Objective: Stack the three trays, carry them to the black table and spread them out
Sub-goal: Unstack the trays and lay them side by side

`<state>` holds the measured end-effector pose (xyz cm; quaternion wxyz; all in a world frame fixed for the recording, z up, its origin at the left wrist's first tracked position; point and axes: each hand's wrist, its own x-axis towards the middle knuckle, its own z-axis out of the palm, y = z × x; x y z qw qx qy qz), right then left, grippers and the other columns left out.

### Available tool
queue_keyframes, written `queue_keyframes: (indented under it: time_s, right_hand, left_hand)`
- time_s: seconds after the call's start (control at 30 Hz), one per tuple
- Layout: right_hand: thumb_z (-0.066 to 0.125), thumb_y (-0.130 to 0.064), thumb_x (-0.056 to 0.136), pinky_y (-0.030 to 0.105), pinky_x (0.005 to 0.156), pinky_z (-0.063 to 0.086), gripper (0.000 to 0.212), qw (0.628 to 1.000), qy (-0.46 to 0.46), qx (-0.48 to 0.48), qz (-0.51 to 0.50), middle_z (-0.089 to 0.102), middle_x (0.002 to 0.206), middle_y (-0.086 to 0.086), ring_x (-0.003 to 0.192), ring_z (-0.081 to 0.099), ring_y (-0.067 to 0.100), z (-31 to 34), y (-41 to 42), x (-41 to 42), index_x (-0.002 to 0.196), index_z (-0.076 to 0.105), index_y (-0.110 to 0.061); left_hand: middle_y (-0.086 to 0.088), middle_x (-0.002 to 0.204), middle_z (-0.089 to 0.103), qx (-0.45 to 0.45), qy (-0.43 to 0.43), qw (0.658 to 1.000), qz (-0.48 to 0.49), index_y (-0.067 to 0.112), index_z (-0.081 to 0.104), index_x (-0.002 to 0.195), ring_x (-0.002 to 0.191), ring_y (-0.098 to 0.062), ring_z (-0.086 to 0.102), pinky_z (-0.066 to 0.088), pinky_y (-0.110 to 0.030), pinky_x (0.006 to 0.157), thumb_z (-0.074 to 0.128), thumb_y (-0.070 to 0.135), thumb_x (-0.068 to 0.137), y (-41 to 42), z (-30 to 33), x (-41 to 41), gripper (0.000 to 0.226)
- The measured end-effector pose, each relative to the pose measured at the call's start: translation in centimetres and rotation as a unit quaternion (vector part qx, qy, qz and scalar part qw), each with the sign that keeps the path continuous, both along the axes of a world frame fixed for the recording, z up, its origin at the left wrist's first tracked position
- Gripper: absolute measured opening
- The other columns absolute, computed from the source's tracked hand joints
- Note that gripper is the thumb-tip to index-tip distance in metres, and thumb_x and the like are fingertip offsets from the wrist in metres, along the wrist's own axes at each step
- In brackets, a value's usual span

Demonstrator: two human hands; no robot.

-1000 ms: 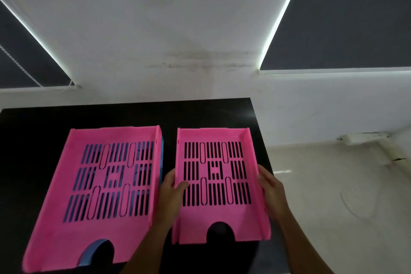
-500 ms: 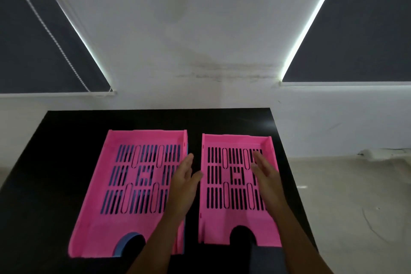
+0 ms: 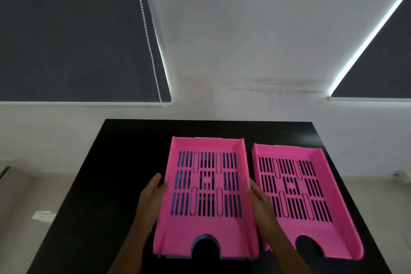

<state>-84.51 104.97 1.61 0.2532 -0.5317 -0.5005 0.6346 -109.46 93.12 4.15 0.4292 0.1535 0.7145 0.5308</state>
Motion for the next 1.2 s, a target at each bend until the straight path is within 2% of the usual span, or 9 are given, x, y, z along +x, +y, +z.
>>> queue_keyframes:
  time_s: [0.07,0.17,0.27,0.37,0.47,0.6,0.7,1.03,1.2]
  right_hand:
    - [0.043,-0.019,0.106,0.044,0.094,0.054,0.044,1.000,-0.005,-0.006,-0.021,0.067,0.126,0.001,0.099,0.064,0.009,0.0,-0.7,-0.9,0.150,0.045,-0.024]
    - [0.043,-0.020,0.106,0.047,0.096,0.050,0.044,0.998,-0.014,0.001,-0.054,0.065,0.121,-0.004,0.092,0.060,0.004,1.0,-0.8,-1.7,0.150,0.045,-0.021]
    - [0.044,-0.020,0.105,0.042,0.084,0.056,0.040,0.998,0.001,0.027,-0.062,0.067,0.113,-0.007,0.095,0.065,0.012,2.3,-0.8,-3.3,0.144,0.049,-0.028]
    - [0.046,-0.019,0.105,0.052,0.099,0.055,0.037,0.998,0.025,0.025,-0.051,0.070,0.128,0.001,0.117,0.068,0.026,3.1,-1.8,-6.8,0.140,0.056,-0.026]
    - [0.050,-0.018,0.104,0.051,0.098,0.057,0.032,0.999,0.027,0.015,0.020,0.077,0.120,-0.001,0.112,0.073,0.024,2.7,-3.5,-11.7,0.129,0.066,-0.030]
    - [0.058,-0.018,0.100,0.051,0.107,0.051,0.047,0.993,0.024,0.008,0.118,0.067,0.138,0.001,0.124,0.066,0.021,0.6,-6.0,-18.5,0.144,0.054,-0.033]
    - [0.056,-0.011,0.100,0.048,0.105,0.053,0.049,0.987,0.025,-0.013,0.160,0.070,0.133,-0.001,0.121,0.068,0.018,-0.8,-7.7,-22.2,0.146,0.051,-0.027]
    - [0.069,-0.035,0.078,0.055,0.110,0.046,0.073,0.981,-0.030,-0.057,0.184,0.066,0.137,-0.002,0.126,0.063,0.021,-6.0,-8.2,-25.1,0.147,0.047,-0.030]
    - [0.063,-0.028,0.095,0.041,0.120,0.034,0.082,0.975,-0.119,-0.036,0.181,0.032,0.165,0.008,0.146,0.041,0.025,-3.4,-9.3,-25.8,0.162,0.016,-0.019]
  left_hand:
    - [-0.015,0.122,0.072,0.001,-0.019,0.998,-0.052,0.019,0.058,0.136,0.089,-0.027,0.077,0.060,-0.054,0.084,0.055,0.016,0.100,-0.4,-1.2,-0.2,0.037]
    - [-0.012,0.116,0.075,0.015,-0.020,0.998,-0.065,0.022,0.058,0.138,0.099,-0.032,0.076,0.057,-0.062,0.090,0.057,0.021,0.098,-0.5,-1.9,-0.8,0.040]
    - [-0.011,0.118,0.075,0.060,-0.026,0.995,-0.074,0.020,0.059,0.136,0.104,-0.032,0.074,0.057,-0.057,0.092,0.054,0.019,0.100,-0.3,-0.8,-2.7,0.037]
    - [-0.011,0.107,0.077,0.079,-0.017,0.995,-0.065,0.018,0.064,0.129,0.091,-0.028,0.076,0.061,-0.046,0.078,0.051,0.011,0.101,-1.4,0.1,-6.4,0.032]
    - [-0.013,0.100,0.078,0.070,-0.014,0.997,-0.033,0.016,0.069,0.121,0.082,-0.028,0.075,0.061,-0.045,0.072,0.049,0.005,0.099,-4.6,0.5,-10.9,0.031]
    - [-0.008,0.091,0.079,0.036,0.035,0.997,0.055,0.009,0.072,0.111,0.073,-0.020,0.076,0.057,-0.039,0.072,0.047,-0.006,0.095,-9.6,0.3,-16.9,0.033]
    - [0.003,0.085,0.080,0.021,0.076,0.993,0.093,0.007,0.072,0.112,0.079,-0.028,0.072,0.057,-0.042,0.081,0.048,-0.008,0.093,-12.5,-0.5,-19.8,0.034]
    - [-0.007,0.092,0.079,-0.044,0.131,0.990,0.016,0.029,0.074,0.107,0.080,-0.026,0.078,0.063,-0.048,0.072,0.053,0.034,0.085,-14.4,-4.7,-21.8,0.030]
    - [-0.012,0.093,0.075,-0.061,0.136,0.989,-0.006,0.012,0.067,0.113,0.078,-0.027,0.076,0.062,-0.039,0.066,0.053,0.023,0.097,-13.7,-6.6,-21.6,0.023]
